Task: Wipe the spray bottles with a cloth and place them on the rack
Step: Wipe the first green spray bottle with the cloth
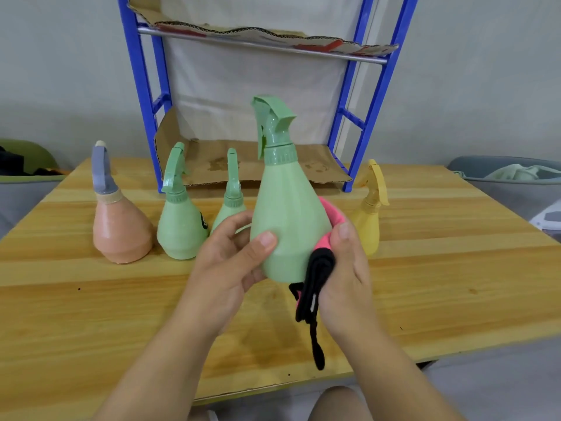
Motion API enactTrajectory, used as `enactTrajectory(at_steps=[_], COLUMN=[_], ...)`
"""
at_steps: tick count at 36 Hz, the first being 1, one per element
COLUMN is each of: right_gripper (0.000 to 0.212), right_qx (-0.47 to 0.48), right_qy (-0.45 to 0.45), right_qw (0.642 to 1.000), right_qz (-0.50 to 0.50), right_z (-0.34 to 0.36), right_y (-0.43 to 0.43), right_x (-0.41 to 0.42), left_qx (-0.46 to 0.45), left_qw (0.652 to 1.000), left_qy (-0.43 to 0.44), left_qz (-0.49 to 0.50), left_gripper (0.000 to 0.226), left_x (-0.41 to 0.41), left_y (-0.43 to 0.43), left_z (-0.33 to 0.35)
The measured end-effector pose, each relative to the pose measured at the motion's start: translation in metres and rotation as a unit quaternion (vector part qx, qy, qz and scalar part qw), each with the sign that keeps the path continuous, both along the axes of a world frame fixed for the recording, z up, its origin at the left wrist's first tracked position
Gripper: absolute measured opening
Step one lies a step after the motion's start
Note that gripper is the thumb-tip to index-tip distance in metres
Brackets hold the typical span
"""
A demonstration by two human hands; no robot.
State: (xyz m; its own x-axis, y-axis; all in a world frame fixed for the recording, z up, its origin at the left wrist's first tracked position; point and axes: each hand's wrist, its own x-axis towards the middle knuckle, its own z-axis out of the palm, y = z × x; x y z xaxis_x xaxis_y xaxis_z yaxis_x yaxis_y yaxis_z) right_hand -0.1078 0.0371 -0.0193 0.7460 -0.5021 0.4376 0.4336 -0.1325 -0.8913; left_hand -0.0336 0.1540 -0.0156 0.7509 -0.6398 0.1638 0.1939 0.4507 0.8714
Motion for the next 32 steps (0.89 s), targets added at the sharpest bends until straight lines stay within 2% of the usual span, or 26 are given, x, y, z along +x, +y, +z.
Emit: enactTrajectory(at_steps=[2, 4, 6, 9, 10, 13, 16, 19, 22, 24, 29, 32], right_gripper=[0.039, 0.049, 0.061, 0.063, 0.062, 0.047, 0.034, 0.035, 0.035, 0.039, 0.038, 0.055], right_qx=[-0.002, -0.021, -0.053, -0.125, -0.122, -0.039, 0.078, 0.101, 0.090, 0.074, -0.015, -0.045], right_qy=[-0.002, -0.006, -0.008, 0.016, 0.019, 0.015, 0.064, 0.072, 0.052, 0.036, 0.031, 0.023], right_qw=[1.000, 0.999, 0.997, 0.988, 0.988, 0.997, 0.995, 0.992, 0.995, 0.996, 0.996, 0.994], right_qz=[-0.016, -0.044, -0.063, -0.094, -0.095, -0.066, 0.001, 0.018, -0.006, -0.028, -0.083, -0.093], right_z=[-0.002, -0.002, -0.005, -0.009, -0.008, 0.001, 0.007, 0.009, 0.002, 0.000, -0.003, -0.003], right_y=[0.002, 0.005, 0.007, 0.007, 0.008, 0.005, -0.005, -0.010, -0.007, -0.003, 0.004, 0.004], right_x=[0.000, 0.000, 0.000, 0.003, 0.003, -0.001, -0.005, -0.006, -0.005, -0.002, 0.000, 0.000], left_qx=[0.021, 0.046, 0.067, 0.070, 0.064, 0.037, 0.031, 0.035, 0.061, 0.081, 0.059, 0.045], left_qw=[0.999, 0.997, 0.993, 0.991, 0.992, 0.993, 0.995, 0.994, 0.992, 0.990, 0.995, 0.995], left_qy=[-0.021, -0.060, -0.094, -0.111, -0.111, -0.107, -0.081, -0.097, -0.104, -0.112, -0.073, -0.075], left_qz=[0.014, 0.010, -0.001, 0.005, 0.012, 0.028, 0.041, 0.036, 0.029, 0.021, 0.044, 0.052], left_gripper=[0.061, 0.045, 0.047, 0.052, 0.053, 0.054, 0.072, 0.060, 0.046, 0.047, 0.042, 0.031], left_x=[0.001, 0.002, 0.001, -0.001, -0.002, 0.000, 0.003, 0.003, 0.002, 0.001, -0.003, -0.001], left_y=[-0.001, -0.001, -0.001, -0.003, -0.004, -0.004, -0.003, -0.003, -0.004, -0.006, -0.009, -0.009], left_z=[-0.001, 0.000, 0.001, 0.002, 0.003, 0.003, 0.004, 0.005, 0.006, 0.006, 0.002, -0.001])
